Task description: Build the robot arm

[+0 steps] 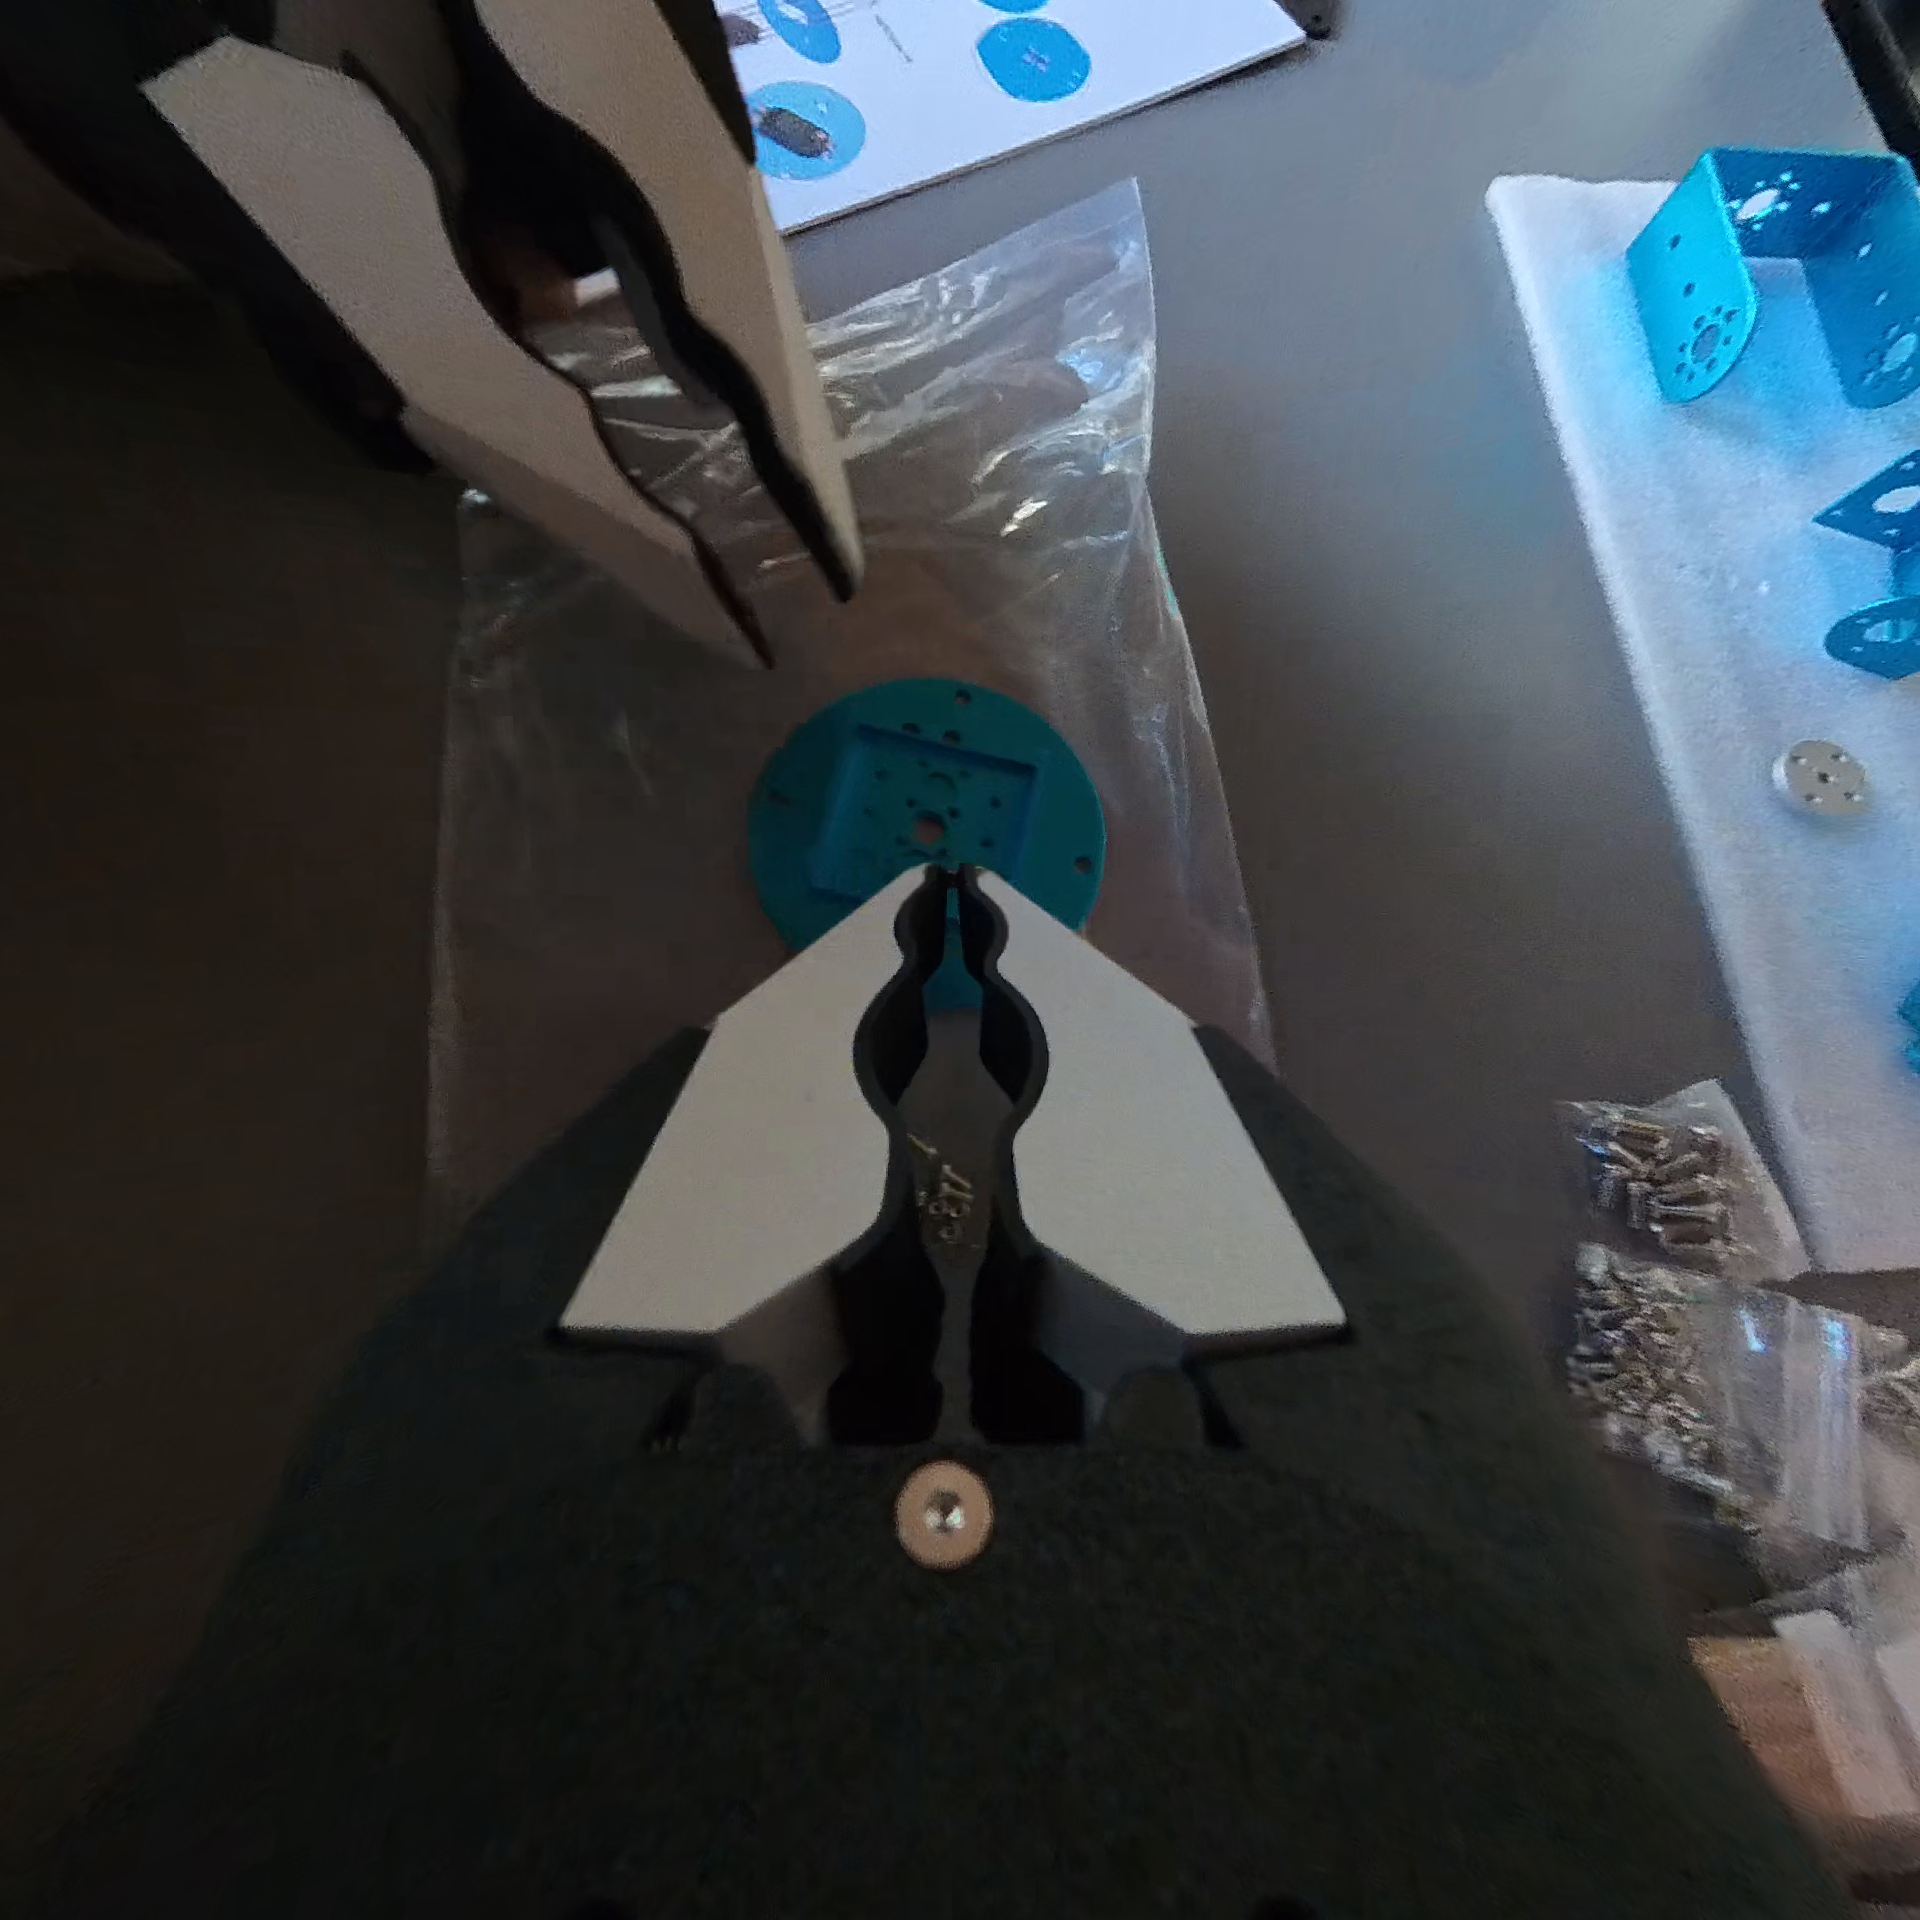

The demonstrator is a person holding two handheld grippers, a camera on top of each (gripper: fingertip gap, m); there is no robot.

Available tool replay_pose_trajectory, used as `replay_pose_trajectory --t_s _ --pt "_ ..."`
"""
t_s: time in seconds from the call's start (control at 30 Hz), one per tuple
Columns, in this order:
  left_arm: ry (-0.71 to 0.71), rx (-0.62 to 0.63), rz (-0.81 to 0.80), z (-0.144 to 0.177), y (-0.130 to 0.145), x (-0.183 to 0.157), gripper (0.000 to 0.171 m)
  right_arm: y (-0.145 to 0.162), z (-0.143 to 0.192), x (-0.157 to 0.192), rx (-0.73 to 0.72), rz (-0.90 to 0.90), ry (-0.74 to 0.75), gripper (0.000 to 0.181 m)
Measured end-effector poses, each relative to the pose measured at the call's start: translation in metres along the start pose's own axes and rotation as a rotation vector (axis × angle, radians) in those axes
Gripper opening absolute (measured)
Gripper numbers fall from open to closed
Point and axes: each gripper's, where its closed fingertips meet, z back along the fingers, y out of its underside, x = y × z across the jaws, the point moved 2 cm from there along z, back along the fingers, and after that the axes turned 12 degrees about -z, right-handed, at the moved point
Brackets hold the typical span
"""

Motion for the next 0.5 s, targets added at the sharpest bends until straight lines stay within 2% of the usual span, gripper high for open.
replay_pose_trajectory --t_s 0.1,0.23,0.5 --pt "0.099 -0.012 0.084 -0.006 -0.002 -0.001 0.020 -0.004 -0.002 -0.002 0.004 -0.010 -0.009 0.001" --pt "0.114 -0.015 0.144 -0.010 0.000 0.004 0.020 0.000 -0.012 0.007 0.056 0.031 -0.005 0.001" --pt "0.107 0.045 0.086 -0.018 0.006 0.000 0.012 0.006 -0.018 0.018 0.121 0.026 -0.078 0.001"
